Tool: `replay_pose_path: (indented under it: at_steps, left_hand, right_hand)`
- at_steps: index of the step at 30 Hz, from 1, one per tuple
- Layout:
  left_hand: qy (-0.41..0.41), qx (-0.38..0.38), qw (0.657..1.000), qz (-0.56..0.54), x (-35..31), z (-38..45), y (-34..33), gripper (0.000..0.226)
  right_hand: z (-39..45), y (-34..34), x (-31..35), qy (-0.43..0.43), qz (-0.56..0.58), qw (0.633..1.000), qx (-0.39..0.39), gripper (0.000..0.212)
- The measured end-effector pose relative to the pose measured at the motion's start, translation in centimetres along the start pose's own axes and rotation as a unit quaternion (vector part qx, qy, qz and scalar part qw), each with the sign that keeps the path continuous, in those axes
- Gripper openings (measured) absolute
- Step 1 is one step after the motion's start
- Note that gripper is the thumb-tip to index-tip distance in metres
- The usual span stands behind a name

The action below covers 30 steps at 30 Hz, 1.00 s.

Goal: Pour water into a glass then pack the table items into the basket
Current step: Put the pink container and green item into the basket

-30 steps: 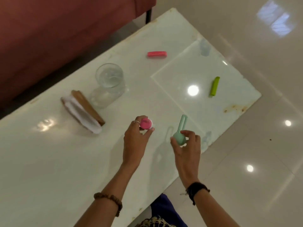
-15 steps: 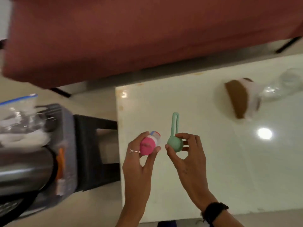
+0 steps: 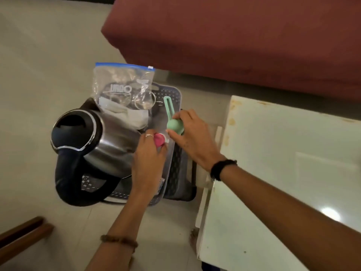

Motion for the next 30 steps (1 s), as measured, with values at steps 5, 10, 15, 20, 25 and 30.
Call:
replay_pose_path:
  at_steps: [5,10,15,20,25,30]
  left_hand:
    - [0.099,0.006,0.995,0.022,2.9,3.7,-1.9,0.02]
    - [0.093,0.025,0.995,0.009,2.7,5.6,-3.5,0.029]
    - [0.082,0.04,0.996,0.01,2.6,6.2,-3.7,0.034]
    - [0.047,-0.004,0.998,0.042,1.0,3.2,-2.6,0.044]
    - [-0.129,-0.021,0.991,0.001,-4.4,-4.2,-3.4,0.02]
    - [-0.024,0.209,0.971,-0.109,-7.9,-13.1,-13.2,0.03]
  right_hand:
    - [4.3,-3.8,0.1,0.053,-0.21,0.976,0.035,0.036]
    - [6.8,-5.5,-0.2,0.076,-0.263,0.961,0.031,0.021]
    - [6.5,-5.7,-1.1,0.075,-0.227,0.97,0.051,0.011]
    - [3.2,-2.2,-1.5,0.033,-0.067,0.996,-0.051,0.006]
    - [-4.5,1.4,-5.6,-0.085,0.097,0.988,-0.081,0.005]
    - [-15.5,5.7,-14.9,-0.221,0.139,0.96,-0.103,0.008]
Point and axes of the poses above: each hand's wrist, its own z-axis towards the middle knuckle, its own y-axis out of the back of the hand, x = y × z, the point moved 5 cm from there along z, towards the middle knuckle, and after that the axes turned 9 degrees about -z, right-handed, at the moved point
